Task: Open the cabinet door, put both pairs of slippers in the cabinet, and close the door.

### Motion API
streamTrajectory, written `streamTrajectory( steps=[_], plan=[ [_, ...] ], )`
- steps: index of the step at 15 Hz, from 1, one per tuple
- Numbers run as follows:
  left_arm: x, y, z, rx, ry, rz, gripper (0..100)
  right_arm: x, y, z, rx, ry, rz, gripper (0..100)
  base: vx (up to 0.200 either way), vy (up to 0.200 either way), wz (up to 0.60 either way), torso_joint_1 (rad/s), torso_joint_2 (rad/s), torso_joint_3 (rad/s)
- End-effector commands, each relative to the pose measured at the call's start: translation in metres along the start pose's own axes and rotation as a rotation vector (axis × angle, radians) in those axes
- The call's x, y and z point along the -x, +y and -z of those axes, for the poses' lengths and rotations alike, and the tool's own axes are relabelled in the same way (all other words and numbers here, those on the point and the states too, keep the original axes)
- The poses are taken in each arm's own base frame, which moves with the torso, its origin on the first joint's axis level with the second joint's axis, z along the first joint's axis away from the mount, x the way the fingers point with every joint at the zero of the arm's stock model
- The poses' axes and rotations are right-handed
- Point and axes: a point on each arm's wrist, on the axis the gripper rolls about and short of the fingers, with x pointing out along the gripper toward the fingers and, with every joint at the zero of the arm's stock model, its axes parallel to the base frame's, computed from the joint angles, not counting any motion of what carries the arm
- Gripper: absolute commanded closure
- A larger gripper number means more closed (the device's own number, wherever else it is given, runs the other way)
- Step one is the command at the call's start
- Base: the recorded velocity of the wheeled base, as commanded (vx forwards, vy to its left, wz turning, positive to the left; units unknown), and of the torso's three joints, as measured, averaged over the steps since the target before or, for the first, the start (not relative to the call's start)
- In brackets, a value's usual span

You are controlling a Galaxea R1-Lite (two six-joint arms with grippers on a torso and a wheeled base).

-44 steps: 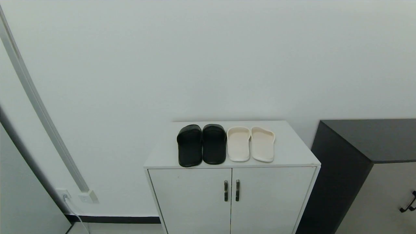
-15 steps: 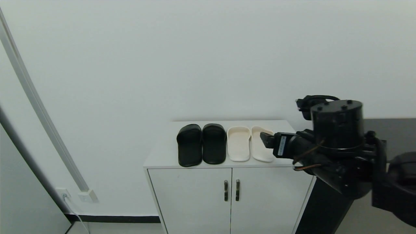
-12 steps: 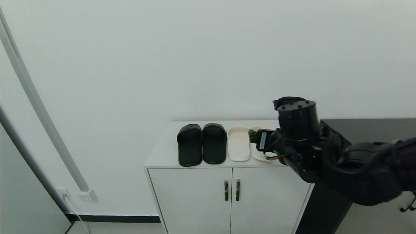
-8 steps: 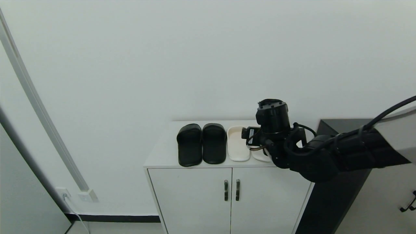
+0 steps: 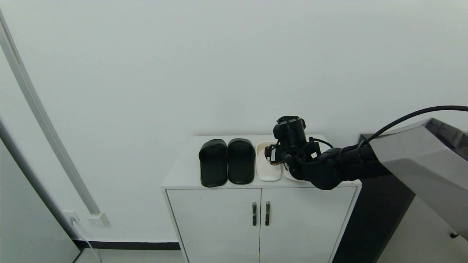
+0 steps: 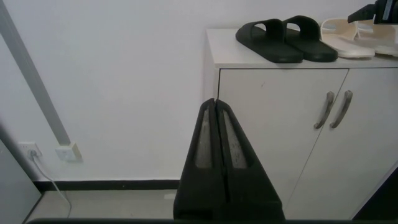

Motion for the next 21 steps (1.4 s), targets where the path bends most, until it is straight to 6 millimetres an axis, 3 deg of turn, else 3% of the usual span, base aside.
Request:
streamTrajectory(
  steps=[1,4,13,14,18,21],
  plan=[
    [0.000,0.000,0.000,0.000,0.000,-0.001,100,-0.010,0.004,0.003,-0.001,0.000,0.000,0,0.000,0.000,0.00,0.000,0.00,0.000],
    [0.000,0.000,0.000,0.002,0.000,-0.002,100,-0.023,0.001,0.012,0.009,0.025,0.019,0,0.000,0.000,0.00,0.000,0.00,0.000],
    [0.000,0.000,0.000,0.003,0.000,-0.002,100,-0.070,-0.003,0.013,-0.010,0.019,0.067,0,0.000,0.000,0.00,0.000,0.00,0.000],
    [0.000,0.000,0.000,0.003,0.000,-0.002,100,-0.072,-0.003,0.013,-0.009,0.021,0.069,100,0.000,0.000,0.00,0.000,0.00,0.000],
    [0.000,0.000,0.000,0.003,0.000,-0.002,100,-0.079,-0.006,0.010,-0.023,0.007,0.080,100,0.000,0.000,0.00,0.000,0.00,0.000],
    [0.000,0.000,0.000,0.003,0.000,-0.002,100,-0.061,-0.009,-0.010,-0.037,-0.018,0.070,100,0.000,0.000,0.00,0.000,0.00,0.000]
  ],
)
